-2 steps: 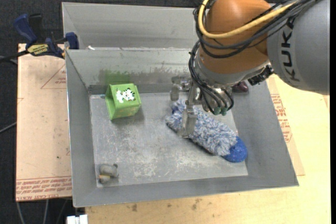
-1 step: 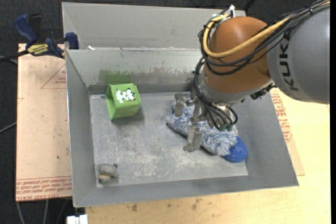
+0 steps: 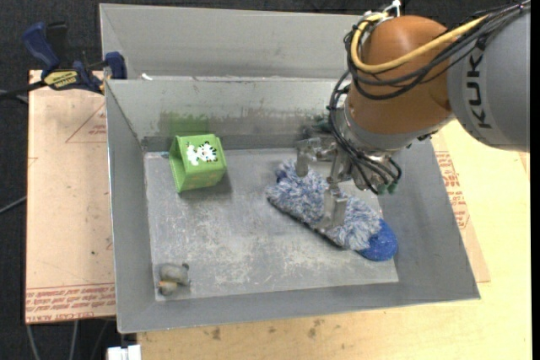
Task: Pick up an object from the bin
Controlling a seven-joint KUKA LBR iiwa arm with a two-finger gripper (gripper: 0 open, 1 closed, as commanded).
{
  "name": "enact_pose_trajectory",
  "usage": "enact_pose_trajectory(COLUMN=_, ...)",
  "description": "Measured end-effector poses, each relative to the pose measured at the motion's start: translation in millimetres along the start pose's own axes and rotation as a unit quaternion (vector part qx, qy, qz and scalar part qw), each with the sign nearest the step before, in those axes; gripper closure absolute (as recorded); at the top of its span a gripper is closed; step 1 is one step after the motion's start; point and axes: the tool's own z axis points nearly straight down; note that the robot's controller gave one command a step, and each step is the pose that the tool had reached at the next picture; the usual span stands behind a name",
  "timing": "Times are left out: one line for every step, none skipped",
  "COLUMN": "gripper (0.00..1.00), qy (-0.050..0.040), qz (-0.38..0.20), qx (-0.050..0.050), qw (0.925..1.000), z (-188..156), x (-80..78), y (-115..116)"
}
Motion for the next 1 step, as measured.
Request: enact_pose_trajectory(gripper=0.00, qy=-0.0021, qz=0.026, qx=0.001, qw=0.9997, z=26.6, x=-24.1, y=-22.3)
